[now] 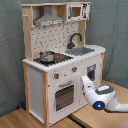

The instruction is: Play with the kitchen

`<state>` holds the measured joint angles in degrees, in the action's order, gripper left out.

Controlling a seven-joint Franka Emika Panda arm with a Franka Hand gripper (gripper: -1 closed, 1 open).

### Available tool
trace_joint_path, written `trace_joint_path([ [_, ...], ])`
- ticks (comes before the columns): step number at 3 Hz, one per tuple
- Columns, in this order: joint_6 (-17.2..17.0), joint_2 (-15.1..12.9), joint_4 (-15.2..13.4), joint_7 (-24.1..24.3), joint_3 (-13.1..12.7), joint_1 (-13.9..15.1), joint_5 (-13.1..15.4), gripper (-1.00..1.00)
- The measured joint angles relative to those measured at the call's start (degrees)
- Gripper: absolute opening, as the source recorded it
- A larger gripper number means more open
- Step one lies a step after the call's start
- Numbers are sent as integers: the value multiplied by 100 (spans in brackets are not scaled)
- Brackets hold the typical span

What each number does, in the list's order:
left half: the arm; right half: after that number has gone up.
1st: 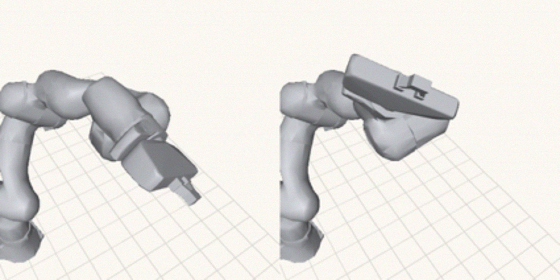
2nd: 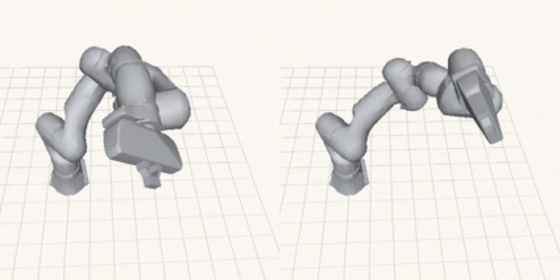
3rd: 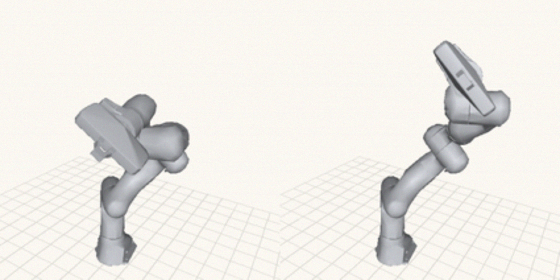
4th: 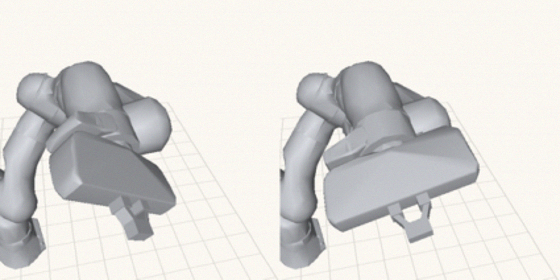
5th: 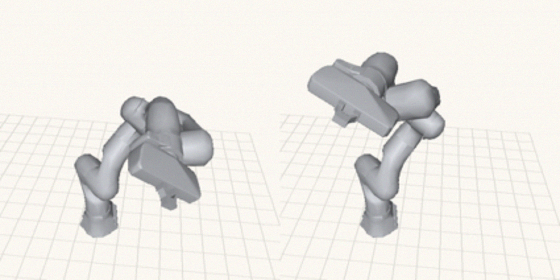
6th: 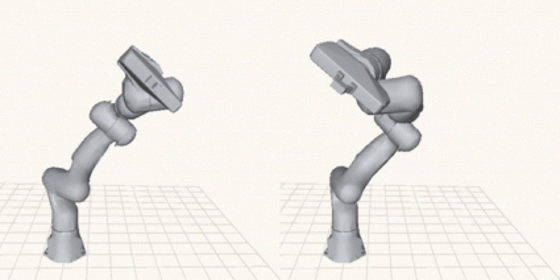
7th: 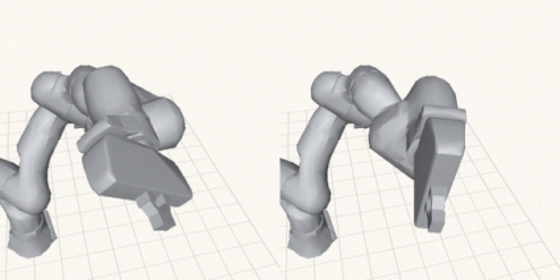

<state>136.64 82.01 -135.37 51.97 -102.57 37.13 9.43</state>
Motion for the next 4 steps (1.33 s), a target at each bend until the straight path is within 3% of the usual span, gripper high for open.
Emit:
trace_joint_path([
  [1,437,22,-80,-65,217,-360,12,100],
  [3,1591,175,-74,-91,453,-300,30,100],
  [4,2034,179,-67,-161,447,-658,33,100],
])
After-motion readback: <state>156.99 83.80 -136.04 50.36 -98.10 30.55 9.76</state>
